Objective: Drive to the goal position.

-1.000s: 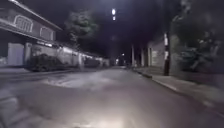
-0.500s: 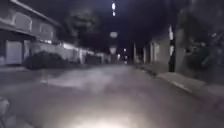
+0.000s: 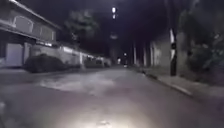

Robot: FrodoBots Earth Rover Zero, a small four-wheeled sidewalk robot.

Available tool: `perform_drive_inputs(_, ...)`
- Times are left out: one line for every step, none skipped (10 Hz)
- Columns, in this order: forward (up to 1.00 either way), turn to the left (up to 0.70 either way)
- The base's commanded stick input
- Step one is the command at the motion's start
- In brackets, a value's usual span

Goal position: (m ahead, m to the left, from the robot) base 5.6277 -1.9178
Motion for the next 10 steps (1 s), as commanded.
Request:
perform_drive_inputs(0.5,0.0)
perform_drive_inputs(0.5,0.0)
perform_drive_inputs(0.5,0.0)
perform_drive_inputs(0.5,0.0)
perform_drive_inputs(0.5,0.0)
perform_drive_inputs(0.5,0.0)
perform_drive_inputs(0.5,0.0)
perform_drive_inputs(0.5,-0.22)
perform_drive_inputs(0.5,-0.5)
perform_drive_inputs(0.5,-0.5)
